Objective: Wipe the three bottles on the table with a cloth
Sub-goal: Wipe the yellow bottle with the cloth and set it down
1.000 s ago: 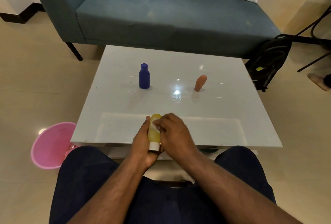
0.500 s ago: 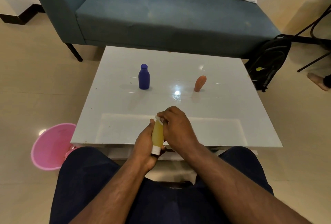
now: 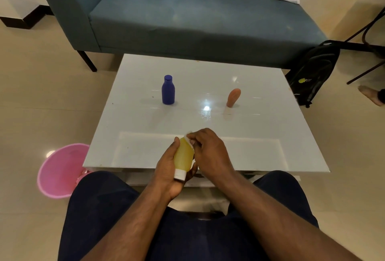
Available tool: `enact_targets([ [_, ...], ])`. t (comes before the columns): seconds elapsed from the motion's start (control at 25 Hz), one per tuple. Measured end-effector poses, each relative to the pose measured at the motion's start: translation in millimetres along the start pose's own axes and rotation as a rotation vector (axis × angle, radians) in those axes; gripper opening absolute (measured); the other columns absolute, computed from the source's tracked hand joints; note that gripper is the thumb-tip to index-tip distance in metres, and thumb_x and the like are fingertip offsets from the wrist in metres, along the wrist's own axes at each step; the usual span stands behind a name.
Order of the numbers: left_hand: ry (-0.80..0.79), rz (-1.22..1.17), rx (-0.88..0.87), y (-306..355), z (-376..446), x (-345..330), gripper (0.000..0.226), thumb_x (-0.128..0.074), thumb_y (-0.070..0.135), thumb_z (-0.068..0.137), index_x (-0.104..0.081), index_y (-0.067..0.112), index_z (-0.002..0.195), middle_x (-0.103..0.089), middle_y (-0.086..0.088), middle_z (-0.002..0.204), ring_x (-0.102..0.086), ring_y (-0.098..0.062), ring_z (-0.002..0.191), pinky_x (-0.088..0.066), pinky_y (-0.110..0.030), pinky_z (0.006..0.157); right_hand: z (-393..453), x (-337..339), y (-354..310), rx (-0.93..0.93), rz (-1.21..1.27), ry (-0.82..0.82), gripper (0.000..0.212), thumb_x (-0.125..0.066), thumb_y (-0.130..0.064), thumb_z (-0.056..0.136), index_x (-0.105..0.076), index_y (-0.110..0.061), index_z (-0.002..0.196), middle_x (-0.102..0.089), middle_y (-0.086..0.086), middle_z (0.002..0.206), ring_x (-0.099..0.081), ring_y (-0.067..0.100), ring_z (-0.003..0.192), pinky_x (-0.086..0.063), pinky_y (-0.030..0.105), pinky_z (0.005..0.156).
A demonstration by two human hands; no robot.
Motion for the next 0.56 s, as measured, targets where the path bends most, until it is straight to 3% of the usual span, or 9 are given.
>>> enact_targets([
  [0.08,-0.014,-0.035,0.02,1,1,3,0.05,-0.062,0.049,0.094,-0.066,0.01,0.125,-0.075,-0.014,0.104,-0.073,-0.026,0.09,-0.059,-0.041,0.077,-17,-2,-4,0.006,0.047,0.025,0.023,-0.053,-0.008,0.093,-0.068,-0.013,0.109,-0.058,-0.001,0.102,-0.055,0.007,0.093,-0.044,0.015,0.083],
  [0.16,-0.011,-0.095,0.031,1,4,5,0.052,-0.063,0.05,0.093,-0.064,0.009,0.124,-0.074,-0.014,0.098,-0.074,-0.026,0.086,-0.061,-0.039,0.07,-32,-4,-6,0.025,0.076,0.033,0.023,-0.055,-0.007,0.092,-0.068,-0.013,0.11,-0.057,-0.002,0.1,-0.055,0.006,0.091,-0.046,0.015,0.082],
  [0.28,-0.002,-0.128,0.035,2,7,6,0.055,-0.066,0.049,0.091,-0.061,0.009,0.129,-0.073,-0.015,0.099,-0.073,-0.028,0.088,-0.06,-0.04,0.072,-32,-6,-10,0.065,0.07,-0.015,0.024,-0.055,-0.006,0.091,-0.068,-0.013,0.11,-0.057,-0.002,0.098,-0.055,0.007,0.089,-0.047,0.015,0.08],
  [0.44,0.016,-0.094,0.004,3,4,3,0.043,-0.066,0.043,0.093,-0.065,0.012,0.123,-0.075,-0.015,0.105,-0.074,-0.027,0.088,-0.059,-0.042,0.074,-9,-2,-1,-0.016,0.074,0.016,0.023,-0.054,-0.004,0.09,-0.07,-0.014,0.103,-0.058,-0.002,0.1,-0.054,0.004,0.089,-0.046,0.015,0.082],
  [0.56,0.022,-0.153,0.029,3,6,8,0.047,-0.064,0.043,0.094,-0.063,0.007,0.124,-0.074,-0.016,0.1,-0.073,-0.027,0.087,-0.061,-0.04,0.072,-26,-9,-10,-0.046,0.097,0.013,0.025,-0.052,-0.006,0.091,-0.068,-0.015,0.107,-0.056,-0.003,0.101,-0.053,0.003,0.091,-0.041,0.009,0.082],
])
Point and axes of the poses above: each hand's wrist, its own z-axis towards the middle knuckle, its own x-axis out of the back of the hand, y = z × x, the point moved 3 cm from there along z, towards the middle knuckle
